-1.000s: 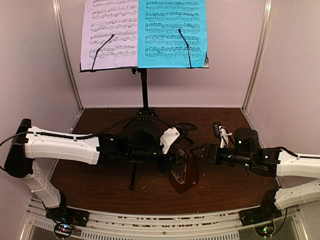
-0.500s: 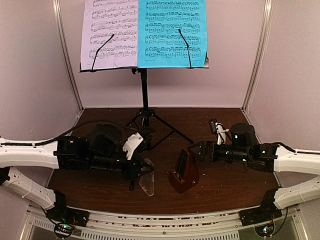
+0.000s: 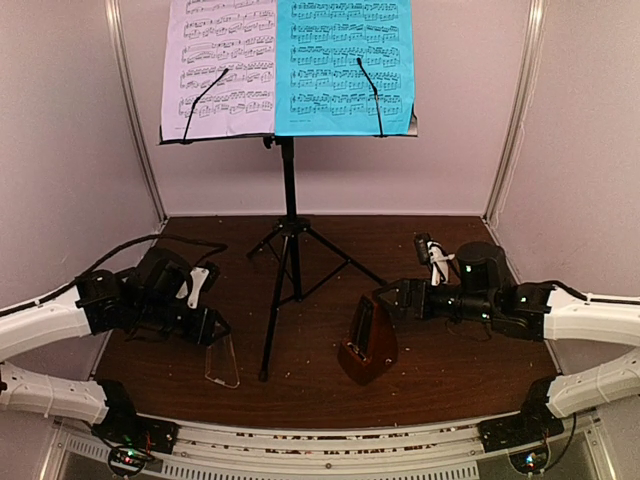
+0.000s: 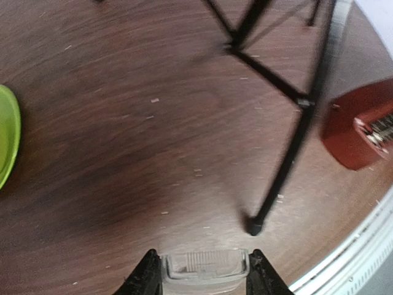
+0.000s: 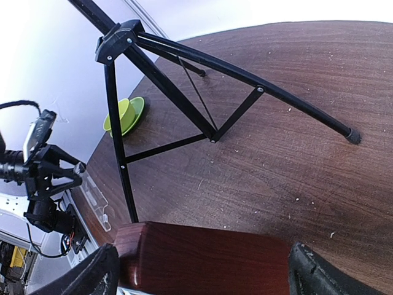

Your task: Set up the instrument practice props

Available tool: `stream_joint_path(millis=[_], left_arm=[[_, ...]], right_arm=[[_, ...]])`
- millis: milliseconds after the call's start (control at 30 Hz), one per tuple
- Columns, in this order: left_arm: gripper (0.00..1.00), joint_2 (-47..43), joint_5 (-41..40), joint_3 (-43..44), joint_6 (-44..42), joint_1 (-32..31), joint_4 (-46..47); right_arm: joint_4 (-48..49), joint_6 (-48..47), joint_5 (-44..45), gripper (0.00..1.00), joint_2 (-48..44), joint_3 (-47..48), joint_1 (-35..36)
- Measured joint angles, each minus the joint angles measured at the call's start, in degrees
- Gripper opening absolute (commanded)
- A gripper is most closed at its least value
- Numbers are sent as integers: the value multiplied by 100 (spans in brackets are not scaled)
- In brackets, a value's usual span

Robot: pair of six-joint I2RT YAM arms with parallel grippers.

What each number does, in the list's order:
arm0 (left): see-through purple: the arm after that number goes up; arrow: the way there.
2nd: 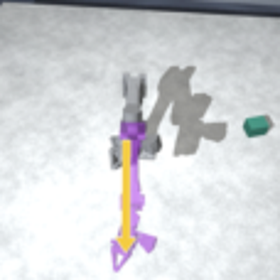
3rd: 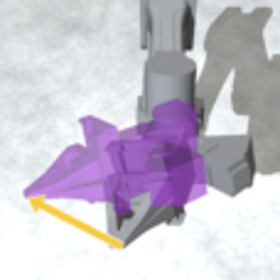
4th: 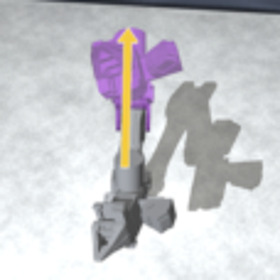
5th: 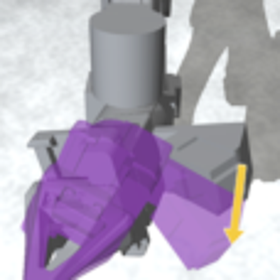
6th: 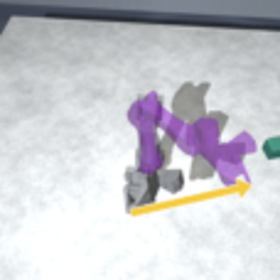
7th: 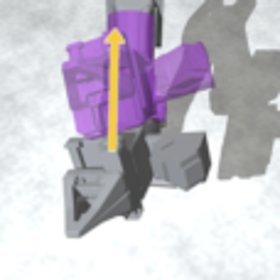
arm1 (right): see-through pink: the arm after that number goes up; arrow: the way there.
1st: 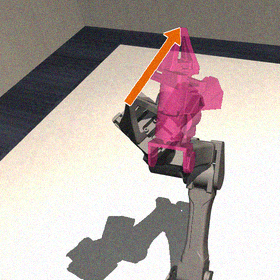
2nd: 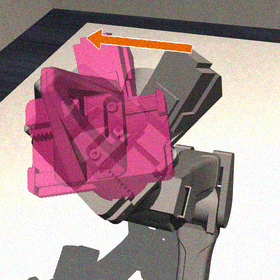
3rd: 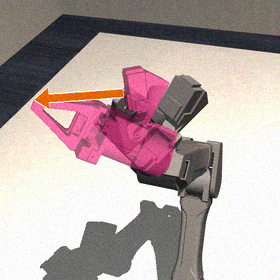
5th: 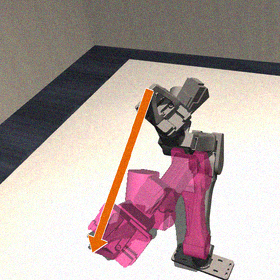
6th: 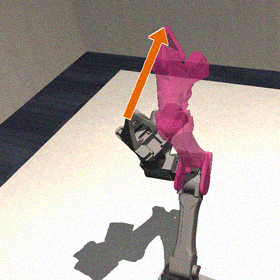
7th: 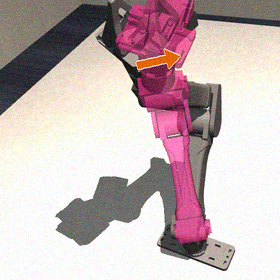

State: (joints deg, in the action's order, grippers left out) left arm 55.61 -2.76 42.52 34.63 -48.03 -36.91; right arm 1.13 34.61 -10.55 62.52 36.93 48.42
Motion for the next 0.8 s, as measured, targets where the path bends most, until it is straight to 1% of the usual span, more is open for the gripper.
stream_joint_path(millis=[133,233,367,467,600,700,800], left_arm=[[16,234,31,0,-24,557,-308],[16,741,26,55,-66,778,-485],[16,1419,20,291,-133,927,-562],[16,1753,24,428,-170,1005,-527],[17,2087,22,487,-177,1134,-404],[19,2310,24,490,-179,1213,-282],[21,2522,24,490,-184,1259,-157]], right_arm=[[-2,2,-2,95,0,0,0],[-7,4,-11,95,-4,0,0],[-66,2,-20,95,-44,0,0],[-151,2,-20,96,-87,9,0],[-334,-26,-17,97,-140,61,0],[-518,-48,-17,100,-184,127,2],[-726,-79,-46,100,-210,208,2]])
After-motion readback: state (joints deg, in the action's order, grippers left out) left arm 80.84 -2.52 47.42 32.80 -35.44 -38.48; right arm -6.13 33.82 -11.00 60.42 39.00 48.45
